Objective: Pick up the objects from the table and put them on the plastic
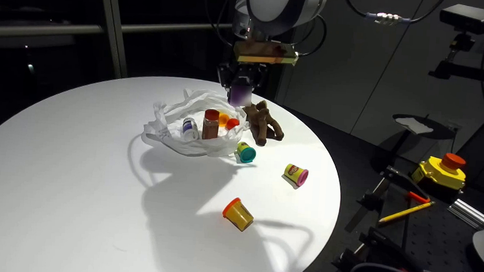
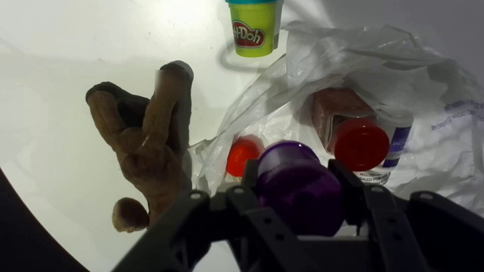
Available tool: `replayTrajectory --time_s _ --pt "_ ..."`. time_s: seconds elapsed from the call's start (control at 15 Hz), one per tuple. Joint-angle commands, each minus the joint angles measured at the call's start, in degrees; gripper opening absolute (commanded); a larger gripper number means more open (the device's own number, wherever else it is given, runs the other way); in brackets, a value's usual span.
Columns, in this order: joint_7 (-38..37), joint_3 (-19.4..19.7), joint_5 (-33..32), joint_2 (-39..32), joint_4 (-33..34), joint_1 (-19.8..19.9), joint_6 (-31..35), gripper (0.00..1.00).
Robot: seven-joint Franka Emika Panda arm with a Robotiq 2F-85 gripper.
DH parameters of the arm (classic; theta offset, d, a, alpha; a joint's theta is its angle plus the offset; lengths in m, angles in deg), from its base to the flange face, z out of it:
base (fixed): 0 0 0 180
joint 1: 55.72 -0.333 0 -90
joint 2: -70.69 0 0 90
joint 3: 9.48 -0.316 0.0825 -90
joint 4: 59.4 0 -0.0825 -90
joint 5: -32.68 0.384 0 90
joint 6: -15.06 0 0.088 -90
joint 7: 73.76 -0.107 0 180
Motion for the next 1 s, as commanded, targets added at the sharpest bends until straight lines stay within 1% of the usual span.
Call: replayTrajectory --time_s 0.0,0.53,0.67,0.93 --pt "-2.35 -0.10 2.98 -6.08 6.92 1.06 -1.77 0.24" --pt "-2.42 -2.42 13.26 -13.61 14.54 5.25 -4.02 0.24" --pt "-3.25 -1.89 14.04 -15.15 16.30 5.18 -4.94 0.24" --pt "-3.92 -2.73 15.75 -17.67 19.75 6.27 -6.57 0.24"
